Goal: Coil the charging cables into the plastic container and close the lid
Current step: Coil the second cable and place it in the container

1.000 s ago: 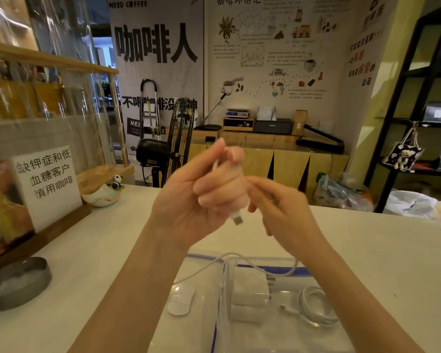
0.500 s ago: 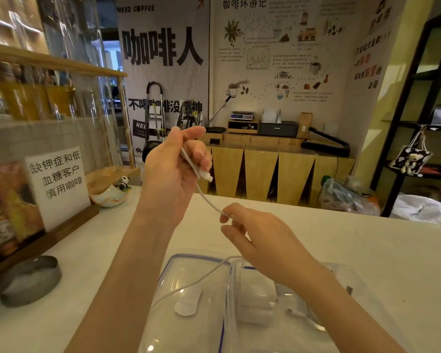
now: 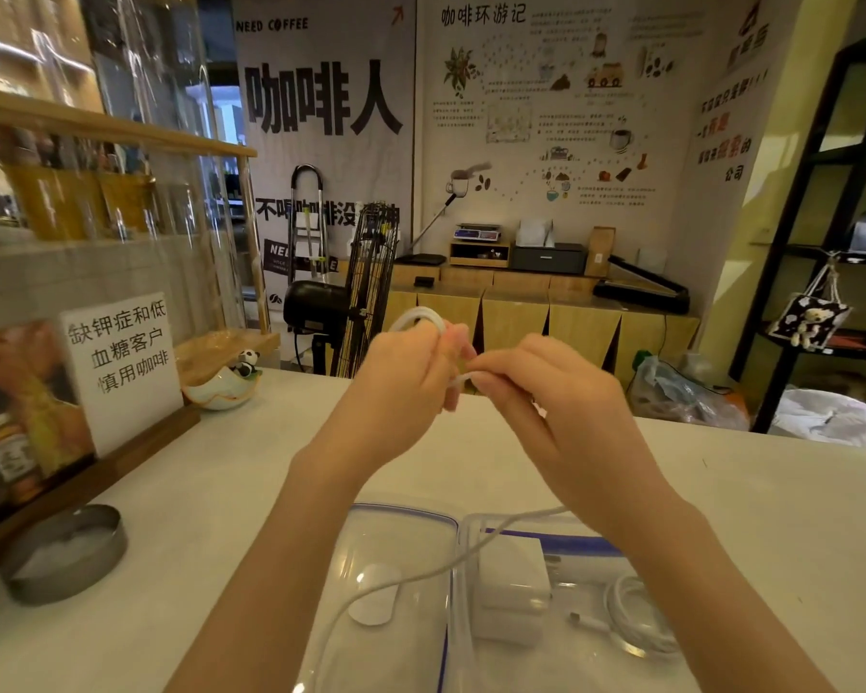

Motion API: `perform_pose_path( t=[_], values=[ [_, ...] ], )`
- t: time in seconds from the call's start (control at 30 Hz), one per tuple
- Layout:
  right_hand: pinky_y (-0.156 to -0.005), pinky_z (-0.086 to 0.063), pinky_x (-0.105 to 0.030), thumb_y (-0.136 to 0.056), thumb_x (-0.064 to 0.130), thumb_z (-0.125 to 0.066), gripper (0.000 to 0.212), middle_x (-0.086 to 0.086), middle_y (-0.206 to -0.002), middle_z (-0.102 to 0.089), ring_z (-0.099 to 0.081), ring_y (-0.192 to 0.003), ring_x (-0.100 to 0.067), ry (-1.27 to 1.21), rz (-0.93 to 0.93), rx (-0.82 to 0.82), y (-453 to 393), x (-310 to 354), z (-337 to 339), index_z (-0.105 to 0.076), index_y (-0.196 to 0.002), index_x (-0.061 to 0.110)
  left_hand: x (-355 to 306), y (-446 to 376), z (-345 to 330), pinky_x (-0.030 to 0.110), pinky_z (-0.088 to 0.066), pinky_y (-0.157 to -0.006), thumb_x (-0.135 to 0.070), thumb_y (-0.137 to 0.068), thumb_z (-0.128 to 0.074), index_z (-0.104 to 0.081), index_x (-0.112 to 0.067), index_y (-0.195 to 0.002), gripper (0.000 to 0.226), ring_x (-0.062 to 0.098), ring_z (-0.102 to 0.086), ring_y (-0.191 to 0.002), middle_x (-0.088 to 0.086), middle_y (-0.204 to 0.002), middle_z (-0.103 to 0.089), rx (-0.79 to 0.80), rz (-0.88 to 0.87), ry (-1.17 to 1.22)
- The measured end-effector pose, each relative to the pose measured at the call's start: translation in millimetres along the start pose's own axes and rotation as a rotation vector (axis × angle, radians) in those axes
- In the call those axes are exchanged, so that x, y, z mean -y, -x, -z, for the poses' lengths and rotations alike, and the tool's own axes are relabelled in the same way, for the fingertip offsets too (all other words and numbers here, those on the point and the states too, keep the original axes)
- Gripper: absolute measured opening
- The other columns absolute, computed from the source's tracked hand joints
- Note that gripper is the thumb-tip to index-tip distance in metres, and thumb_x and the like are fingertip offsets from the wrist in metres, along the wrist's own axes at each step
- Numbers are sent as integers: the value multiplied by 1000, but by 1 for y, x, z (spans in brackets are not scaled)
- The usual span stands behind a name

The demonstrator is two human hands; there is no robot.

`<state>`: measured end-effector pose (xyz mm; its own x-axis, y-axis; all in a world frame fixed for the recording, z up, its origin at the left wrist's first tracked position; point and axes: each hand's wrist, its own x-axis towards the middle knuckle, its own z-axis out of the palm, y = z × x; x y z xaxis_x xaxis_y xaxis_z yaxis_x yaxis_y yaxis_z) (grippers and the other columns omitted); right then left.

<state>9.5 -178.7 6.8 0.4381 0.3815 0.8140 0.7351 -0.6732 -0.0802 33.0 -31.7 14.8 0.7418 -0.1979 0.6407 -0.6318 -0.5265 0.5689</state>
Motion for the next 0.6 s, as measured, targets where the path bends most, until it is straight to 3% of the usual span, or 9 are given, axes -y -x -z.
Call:
perform_pose_path(
  t=[0.07, 0.17, 0.23, 0.33, 0.5, 0.6],
  values=[
    [-60, -43, -17, -86, 27, -51, 22, -1, -74, -64, -53, -68, -8, 22, 53, -47, -3, -3, 7, -67, -91, 13, -4, 1, -1, 17, -38, -55, -35, -96, -26, -49, -21, -56, 48, 2, -46, -39, -6, -42, -49, 126, 67, 61],
    [-59, -43, -15, -79, 28, -61, 18, 0, -72, -64, -50, -66, -4, -11, 78, -85, -4, -10, 12, -68, -83, 12, -10, 1, 3, 19, -40, -49, -51, -89, -14, -54, -13, -55, 65, 7, -36, -32, -5, -32, -40, 454, 270, 345],
    [-60, -45, -14, -78, 31, -60, 21, 3, -73, -64, -51, -69, -4, -54, 82, -79, -4, -15, 13, -68, -83, 12, -9, 2, 6, 17, -34, -41, -55, -86, -15, -55, -11, -58, 65, 8, -30, -31, -9, -33, -35, 643, 308, 506],
    [-63, -49, -12, -78, 36, -58, 27, 9, -75, -62, -57, -71, -4, -234, 43, -94, -4, -19, 10, -67, -88, 13, -6, 2, 8, 15, -27, -36, -44, -92, -22, -53, -13, -58, 55, 4, -27, -30, -13, -33, -32, 825, 287, 776],
    [-51, -40, -6, -82, 28, -54, 14, 26, -63, -56, -56, -56, 3, -494, -122, -114, -4, -17, 2, -63, -89, 20, -5, -3, 9, 18, -33, -42, -29, -92, -23, -54, -5, -70, 44, 10, -28, -35, -5, -41, -27, 933, 294, 1390],
    [-44, -42, -12, -85, 23, -51, 13, 11, -58, -59, -53, -48, -4, -650, -382, 2, -1, -11, -6, -64, -82, 24, -6, -5, 11, 23, -32, -52, -21, -95, -27, -51, 1, -87, 34, 14, -35, -46, 2, -49, -35, 854, 270, 1766]
  ],
)
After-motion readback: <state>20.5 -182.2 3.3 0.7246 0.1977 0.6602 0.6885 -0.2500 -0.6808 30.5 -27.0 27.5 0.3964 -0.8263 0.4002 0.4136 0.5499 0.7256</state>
